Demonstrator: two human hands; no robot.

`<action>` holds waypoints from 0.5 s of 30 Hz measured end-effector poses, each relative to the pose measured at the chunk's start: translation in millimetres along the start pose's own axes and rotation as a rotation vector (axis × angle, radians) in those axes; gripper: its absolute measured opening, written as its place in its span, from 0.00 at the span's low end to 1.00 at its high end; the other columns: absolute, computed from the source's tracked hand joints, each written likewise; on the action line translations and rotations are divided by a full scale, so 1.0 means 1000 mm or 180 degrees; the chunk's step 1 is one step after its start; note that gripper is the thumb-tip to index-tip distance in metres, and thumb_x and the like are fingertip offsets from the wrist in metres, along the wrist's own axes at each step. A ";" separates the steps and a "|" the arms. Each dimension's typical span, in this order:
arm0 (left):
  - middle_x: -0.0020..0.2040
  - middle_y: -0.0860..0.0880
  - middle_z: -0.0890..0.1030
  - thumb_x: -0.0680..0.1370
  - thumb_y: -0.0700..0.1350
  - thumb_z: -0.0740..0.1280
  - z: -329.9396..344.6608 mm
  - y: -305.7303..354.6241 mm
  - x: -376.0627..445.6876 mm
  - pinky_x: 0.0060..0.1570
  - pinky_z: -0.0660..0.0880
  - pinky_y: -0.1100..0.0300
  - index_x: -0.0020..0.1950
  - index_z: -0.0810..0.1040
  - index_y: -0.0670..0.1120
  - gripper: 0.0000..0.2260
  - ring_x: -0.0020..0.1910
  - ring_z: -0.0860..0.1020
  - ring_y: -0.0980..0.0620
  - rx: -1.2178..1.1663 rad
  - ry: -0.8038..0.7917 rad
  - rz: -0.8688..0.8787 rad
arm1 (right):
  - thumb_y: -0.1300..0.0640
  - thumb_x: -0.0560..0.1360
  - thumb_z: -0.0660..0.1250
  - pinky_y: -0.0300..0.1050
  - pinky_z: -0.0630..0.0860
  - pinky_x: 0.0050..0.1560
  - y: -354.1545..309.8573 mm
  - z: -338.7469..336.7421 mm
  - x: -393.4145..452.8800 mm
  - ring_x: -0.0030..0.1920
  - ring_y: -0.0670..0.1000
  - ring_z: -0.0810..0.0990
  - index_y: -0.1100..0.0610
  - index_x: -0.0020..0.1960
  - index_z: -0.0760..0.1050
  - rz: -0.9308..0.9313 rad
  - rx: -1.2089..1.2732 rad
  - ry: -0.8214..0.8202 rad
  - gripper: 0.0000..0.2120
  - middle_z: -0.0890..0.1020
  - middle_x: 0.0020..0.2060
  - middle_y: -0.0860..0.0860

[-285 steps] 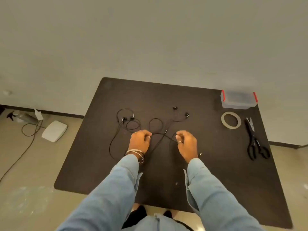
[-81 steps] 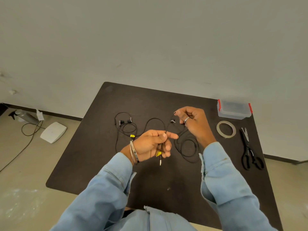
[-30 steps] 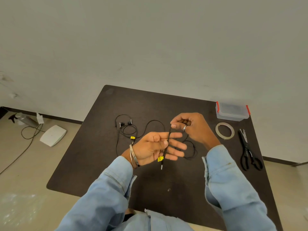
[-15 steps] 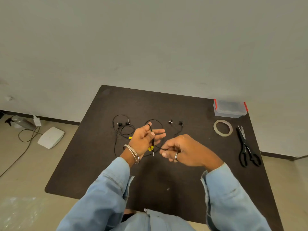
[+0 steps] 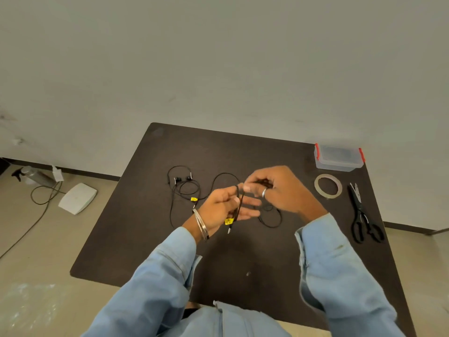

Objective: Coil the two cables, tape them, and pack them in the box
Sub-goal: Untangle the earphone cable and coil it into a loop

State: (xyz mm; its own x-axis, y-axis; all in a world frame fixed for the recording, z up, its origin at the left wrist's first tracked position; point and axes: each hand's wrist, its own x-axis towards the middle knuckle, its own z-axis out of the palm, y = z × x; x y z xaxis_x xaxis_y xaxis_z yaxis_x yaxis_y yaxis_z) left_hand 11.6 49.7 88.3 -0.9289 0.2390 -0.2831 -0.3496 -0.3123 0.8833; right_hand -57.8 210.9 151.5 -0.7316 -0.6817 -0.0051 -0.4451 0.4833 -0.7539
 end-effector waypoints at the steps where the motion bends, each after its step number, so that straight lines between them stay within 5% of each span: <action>1: 0.50 0.44 0.84 0.82 0.34 0.50 0.002 0.001 -0.002 0.52 0.80 0.52 0.63 0.70 0.42 0.15 0.45 0.84 0.46 0.0034 -0.0204 0.0018 | 0.59 0.74 0.69 0.38 0.77 0.42 0.004 -0.001 0.004 0.38 0.43 0.81 0.55 0.44 0.82 0.0008 0.0097 0.0157 0.03 0.83 0.36 0.45; 6: 0.43 0.45 0.83 0.81 0.40 0.53 0.004 0.009 -0.008 0.47 0.80 0.52 0.67 0.68 0.40 0.16 0.35 0.83 0.48 -0.0320 -0.0680 0.0104 | 0.59 0.73 0.71 0.48 0.77 0.36 0.025 0.006 0.012 0.33 0.52 0.80 0.56 0.42 0.82 0.0252 0.0743 0.0787 0.02 0.83 0.33 0.53; 9: 0.35 0.47 0.78 0.80 0.41 0.53 0.004 0.013 -0.009 0.41 0.80 0.55 0.68 0.67 0.36 0.18 0.26 0.77 0.52 -0.0593 -0.0757 0.0138 | 0.58 0.75 0.68 0.41 0.71 0.28 0.035 0.018 0.009 0.26 0.46 0.74 0.58 0.43 0.81 0.0334 0.1005 0.0893 0.05 0.78 0.28 0.50; 12: 0.30 0.50 0.73 0.81 0.42 0.53 0.005 0.014 -0.008 0.33 0.78 0.60 0.66 0.69 0.36 0.17 0.21 0.69 0.57 -0.0811 -0.0608 0.0145 | 0.57 0.77 0.66 0.38 0.70 0.32 0.039 0.028 0.008 0.29 0.45 0.74 0.57 0.43 0.81 0.0323 0.1077 0.1020 0.07 0.80 0.30 0.51; 15: 0.26 0.52 0.67 0.81 0.42 0.53 0.007 0.015 -0.006 0.24 0.72 0.65 0.60 0.73 0.37 0.15 0.18 0.64 0.60 -0.1077 -0.0401 0.0014 | 0.52 0.77 0.65 0.47 0.72 0.35 0.039 0.033 0.010 0.33 0.55 0.76 0.53 0.42 0.81 0.0303 0.1151 0.1090 0.09 0.81 0.34 0.58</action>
State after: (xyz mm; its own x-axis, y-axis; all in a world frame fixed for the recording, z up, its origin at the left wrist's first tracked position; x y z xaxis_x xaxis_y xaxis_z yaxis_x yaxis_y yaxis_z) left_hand 12.9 49.7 106.1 -0.9154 0.3418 -0.2127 -0.3860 -0.5952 0.7048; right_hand -65.9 205.2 100.3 -0.9145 -0.3954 0.0853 -0.2053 0.2721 -0.9401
